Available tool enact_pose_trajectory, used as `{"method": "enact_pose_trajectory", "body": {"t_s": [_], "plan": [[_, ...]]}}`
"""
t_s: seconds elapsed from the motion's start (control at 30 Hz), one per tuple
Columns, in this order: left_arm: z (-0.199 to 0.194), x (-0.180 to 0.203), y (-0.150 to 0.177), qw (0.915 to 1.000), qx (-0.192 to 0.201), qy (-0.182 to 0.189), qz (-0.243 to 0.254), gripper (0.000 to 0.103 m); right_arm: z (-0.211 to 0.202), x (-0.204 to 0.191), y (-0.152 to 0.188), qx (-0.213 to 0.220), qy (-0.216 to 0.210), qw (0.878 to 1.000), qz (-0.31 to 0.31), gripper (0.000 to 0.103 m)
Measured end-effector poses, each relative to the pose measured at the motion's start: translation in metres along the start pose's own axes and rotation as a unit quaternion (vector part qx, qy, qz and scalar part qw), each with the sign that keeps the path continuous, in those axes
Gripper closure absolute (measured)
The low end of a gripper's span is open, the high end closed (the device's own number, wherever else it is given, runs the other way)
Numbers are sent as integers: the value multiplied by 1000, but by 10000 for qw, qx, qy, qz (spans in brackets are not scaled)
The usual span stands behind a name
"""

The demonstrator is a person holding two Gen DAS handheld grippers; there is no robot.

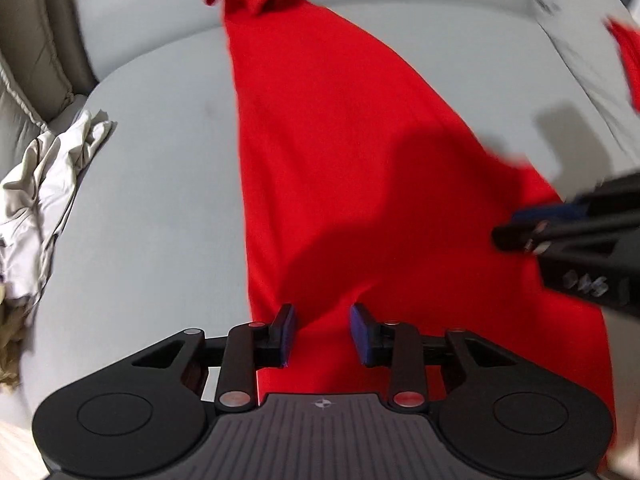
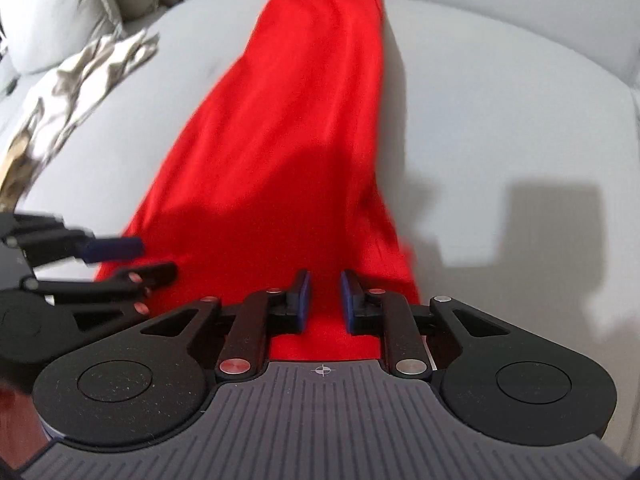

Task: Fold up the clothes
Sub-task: 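Move both grippers to the hem and grasp it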

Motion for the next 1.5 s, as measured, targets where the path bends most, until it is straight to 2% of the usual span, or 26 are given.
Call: {"method": "enact_pose_trajectory", "body": {"t_s": [0.1, 0.23, 0.3, 0.33, 0.4, 0.5, 0.57, 0.6, 0.67, 0.7, 0.8, 0.9, 1.0, 1.1, 1.17, 1.23, 1.3, 1.37, 1.43, 1.5], "plan": [[-27, -1, 12, 9997, 2, 248, 22, 71, -36, -6, 26, 299, -73, 9994, -182, 79], [-77, -26, 11, 9987, 429, -66, 268, 71, -69, -8, 40, 534, -166, 9982, -217, 79], [-106, -47, 16, 9955, 607, -441, 573, 70, -72, -15, 34, 623, -189, 9974, -325, 79], [-111, -50, 20, 9948, 615, -516, 633, 69, -76, -21, 31, 678, -199, 9967, -398, 78], [-130, -61, 45, 9919, 536, -769, 852, 67, -83, -34, 26, 789, -285, 9952, -511, 78], [-137, -59, 101, 9923, 205, -803, 918, 67, -93, -55, 35, 908, -412, 9932, -600, 76], [-136, -52, 129, 9926, 305, -825, 833, 72, -93, -66, 43, 955, -434, 9927, -596, 74], [-139, -50, 134, 9907, 508, -988, 788, 72, -95, -69, 48, 975, -442, 9925, -584, 74], [-145, -48, 130, 9894, 745, -1050, 672, 72, -97, -73, 59, 986, -416, 9928, -535, 74], [-149, -47, 125, 9891, 908, -1004, 573, 67, -100, -72, 66, 983, -378, 9931, -515, 74], [-156, -34, 96, 9904, 1364, -242, -32, 65, -109, -61, 80, 992, -229, 9938, -446, 73], [-154, -15, 66, 9776, 2039, -128, -499, 57, -122, -39, 81, 1161, -68, 9931, -158, 70], [-128, 8, 53, 9615, 2462, 49, -1217, 57, -132, -18, 81, 1306, 2, 9913, 161, 67], [-102, 30, 54, 9632, 2366, -38, -1278, 57, -133, -1, 85, 1301, 17, 9907, 401, 61], [-96, 36, 57, 9671, 2264, -66, -1161, 55, -127, 4, 87, 1220, -57, 9914, 467, 49], [-94, 39, 63, 9694, 2187, -92, -1111, 50, -117, 7, 87, 1116, -201, 9918, 596, 49], [-93, 31, 76, 9692, 2087, -144, -1297, 43, -106, 8, 87, 971, -391, 9915, 776, 49], [-90, 24, 84, 9683, 1930, 20, -1588, 38, -96, 9, 88, 790, -567, 9909, 926, 49], [-86, 15, 95, 9653, 1695, 282, -1969, 35, -89, 8, 92, 586, -725, 9907, 990, 37], [-78, 16, 99, 9681, 1428, 388, -2020, 28, -79, 6, 96, 363, -948, 9892, 1056, 32]]}}
Point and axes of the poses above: each gripper's, at about its wrist camera, not at the fingertips, and z roughly the way its jaws point, x to its right, y to its underside, the point moved 7 cm from there along z, roughly the way its jaws point, and after that the axes turned 3 degrees about x, right-handed, at the moved point
